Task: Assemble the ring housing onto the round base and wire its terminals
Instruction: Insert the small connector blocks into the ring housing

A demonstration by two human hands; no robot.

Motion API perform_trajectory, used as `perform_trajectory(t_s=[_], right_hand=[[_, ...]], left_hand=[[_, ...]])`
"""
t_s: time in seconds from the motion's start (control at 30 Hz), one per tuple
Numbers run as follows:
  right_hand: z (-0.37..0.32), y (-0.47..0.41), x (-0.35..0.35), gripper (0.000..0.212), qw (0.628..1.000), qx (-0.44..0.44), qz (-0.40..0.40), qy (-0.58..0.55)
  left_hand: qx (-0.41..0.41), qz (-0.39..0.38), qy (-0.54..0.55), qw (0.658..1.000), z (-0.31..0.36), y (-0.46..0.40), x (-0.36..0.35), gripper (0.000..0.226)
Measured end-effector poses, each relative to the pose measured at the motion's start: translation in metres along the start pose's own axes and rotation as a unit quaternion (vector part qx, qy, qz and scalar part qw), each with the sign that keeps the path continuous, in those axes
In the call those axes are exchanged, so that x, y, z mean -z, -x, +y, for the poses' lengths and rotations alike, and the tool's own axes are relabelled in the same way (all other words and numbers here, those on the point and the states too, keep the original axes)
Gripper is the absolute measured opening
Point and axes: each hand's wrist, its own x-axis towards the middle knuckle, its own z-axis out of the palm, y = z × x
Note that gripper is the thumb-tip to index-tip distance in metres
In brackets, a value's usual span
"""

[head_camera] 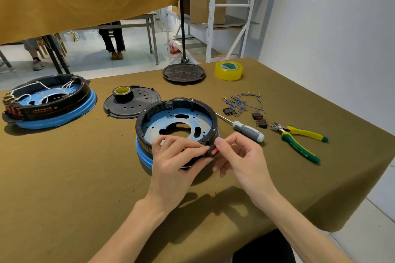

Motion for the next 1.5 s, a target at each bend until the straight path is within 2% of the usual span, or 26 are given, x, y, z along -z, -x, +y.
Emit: perform_trajectory(t_s=[0.13, 0.33, 0.53, 0.67, 0.8, 0.9, 1.03, 1.2, 1.5], right_hand=[[0.005, 0.006, -0.005, 0.021, 0.998, -0.022, -0.004, -0.064], [0.005, 0.009, -0.010, 0.015, 0.997, -0.024, 0.001, -0.070], [0.007, 0.008, -0.003, 0.017, 0.991, -0.084, 0.010, -0.100], [0.015, 0.004, -0.002, 0.016, 0.997, -0.067, 0.036, 0.007], [0.022, -0.003, -0.004, 0.025, 0.982, 0.015, 0.075, 0.175], [0.024, -0.007, -0.007, 0.029, 0.967, 0.072, 0.065, 0.236], [0.029, -0.006, -0.011, 0.030, 0.951, 0.118, 0.077, 0.275], [0.034, -0.007, -0.009, 0.023, 0.930, 0.176, 0.073, 0.314], [0.031, -0.020, -0.013, 0.020, 0.925, 0.177, 0.029, 0.334]], left_hand=[[0.023, -0.035, 0.012, 0.999, -0.002, -0.004, 0.002, 0.026], [0.029, -0.076, 0.020, 0.996, -0.008, -0.003, 0.007, 0.031], [-0.003, -0.066, -0.014, 0.998, -0.011, -0.003, 0.009, 0.026], [-0.019, -0.090, -0.058, 0.994, -0.009, -0.002, 0.005, 0.023], [0.079, -0.127, -0.098, 0.984, -0.007, -0.002, 0.004, 0.043], [0.130, -0.131, -0.102, 0.978, -0.009, -0.002, 0.006, 0.052], [0.127, -0.147, -0.132, 0.972, -0.008, -0.001, 0.003, 0.050], [0.136, -0.132, -0.137, 0.972, -0.010, -0.001, -0.001, 0.046], [0.125, -0.131, -0.126, 0.975, -0.012, 0.001, 0.000, 0.043]])
